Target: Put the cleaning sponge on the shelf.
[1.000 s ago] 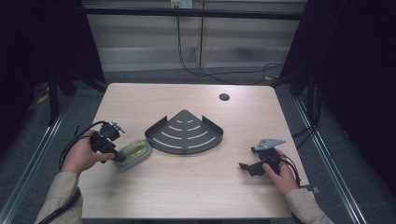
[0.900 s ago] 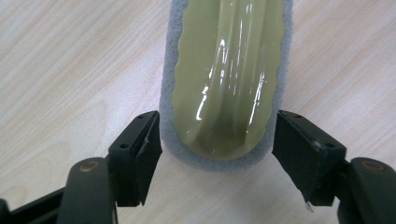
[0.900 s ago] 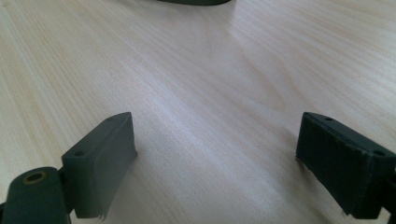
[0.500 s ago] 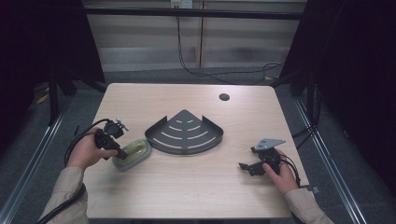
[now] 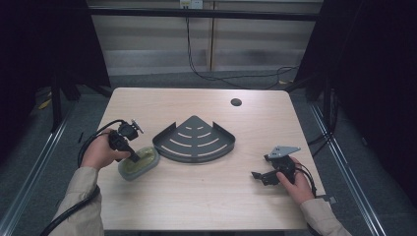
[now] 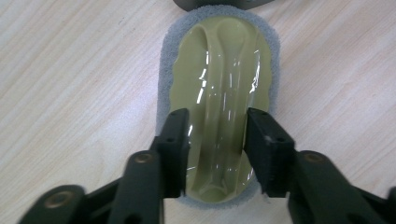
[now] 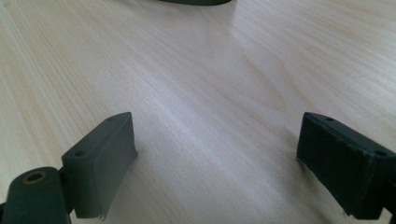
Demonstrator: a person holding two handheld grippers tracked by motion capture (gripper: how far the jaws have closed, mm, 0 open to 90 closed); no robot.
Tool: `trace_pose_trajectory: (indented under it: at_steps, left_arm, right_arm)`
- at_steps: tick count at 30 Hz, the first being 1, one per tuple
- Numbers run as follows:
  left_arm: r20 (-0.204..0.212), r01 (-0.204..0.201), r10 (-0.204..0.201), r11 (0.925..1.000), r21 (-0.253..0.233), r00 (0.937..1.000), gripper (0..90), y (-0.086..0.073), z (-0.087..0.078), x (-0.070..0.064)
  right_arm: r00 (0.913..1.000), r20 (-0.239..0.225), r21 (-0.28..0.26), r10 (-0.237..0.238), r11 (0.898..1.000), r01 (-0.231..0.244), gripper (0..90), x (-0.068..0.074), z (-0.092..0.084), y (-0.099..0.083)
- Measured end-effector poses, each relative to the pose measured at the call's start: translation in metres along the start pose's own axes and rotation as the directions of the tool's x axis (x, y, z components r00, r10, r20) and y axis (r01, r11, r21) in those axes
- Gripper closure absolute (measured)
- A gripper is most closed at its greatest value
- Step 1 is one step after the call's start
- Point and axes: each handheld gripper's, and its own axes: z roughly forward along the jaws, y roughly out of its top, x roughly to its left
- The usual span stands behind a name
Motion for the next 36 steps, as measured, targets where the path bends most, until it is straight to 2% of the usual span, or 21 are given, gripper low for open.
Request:
trace_pose_trajectory:
  at_steps: [1, 2, 3, 7, 9, 14, 21, 36]
  left_arm:
    - [0.004, 0.012, -0.012, 0.9999, 0.011, 0.9999, 66.8, 0.002, 0.001, 0.000]
    - [0.004, 0.012, -0.012, 0.9999, 0.011, 0.9999, 68.5, 0.002, 0.001, 0.000]
    - [0.002, 0.031, -0.031, 0.9994, 0.014, 0.9995, 70.1, 0.003, 0.001, -0.001]
    - [-0.013, 0.056, -0.056, 0.9981, 0.026, 0.9984, 70.9, 0.004, -0.002, 0.000]
    - [-0.006, 0.079, -0.079, 0.9962, 0.037, 0.9969, 71.0, 0.005, -0.005, 0.001]
    - [0.017, 0.100, -0.101, 0.9944, 0.032, 0.9948, 71.0, 0.006, -0.014, 0.001]
    - [0.033, 0.112, -0.113, 0.9934, 0.026, 0.9931, 71.0, 0.012, -0.025, 0.002]
    - [0.041, 0.111, -0.112, 0.9935, 0.027, 0.9929, 71.0, 0.024, -0.039, 0.003]
  right_arm:
    - [1.0000, 0.000, 0.000, 0.000, 1.000, 0.000, 11.0, 0.000, 0.000, 0.000]
    - [1.0000, 0.000, 0.000, 0.000, 1.000, 0.000, 11.0, 0.000, 0.000, 0.000]
    - [1.0000, 0.000, 0.000, 0.000, 1.000, 0.000, 11.1, 0.000, 0.000, 0.000]
    - [1.0000, 0.000, 0.000, 0.000, 1.000, 0.000, 11.1, 0.000, 0.000, 0.000]
    - [1.0000, 0.000, -0.001, 0.002, 1.000, -0.002, 11.0, 0.000, 0.000, 0.000]
    - [1.0000, 0.000, 0.000, 0.002, 1.000, -0.002, 11.1, 0.000, 0.000, 0.000]
    - [1.0000, 0.000, 0.000, 0.002, 1.000, -0.002, 11.0, 0.000, 0.000, 0.000]
    - [1.0000, 0.002, -0.003, -0.002, 1.000, 0.002, 11.0, 0.000, 0.000, 0.000]
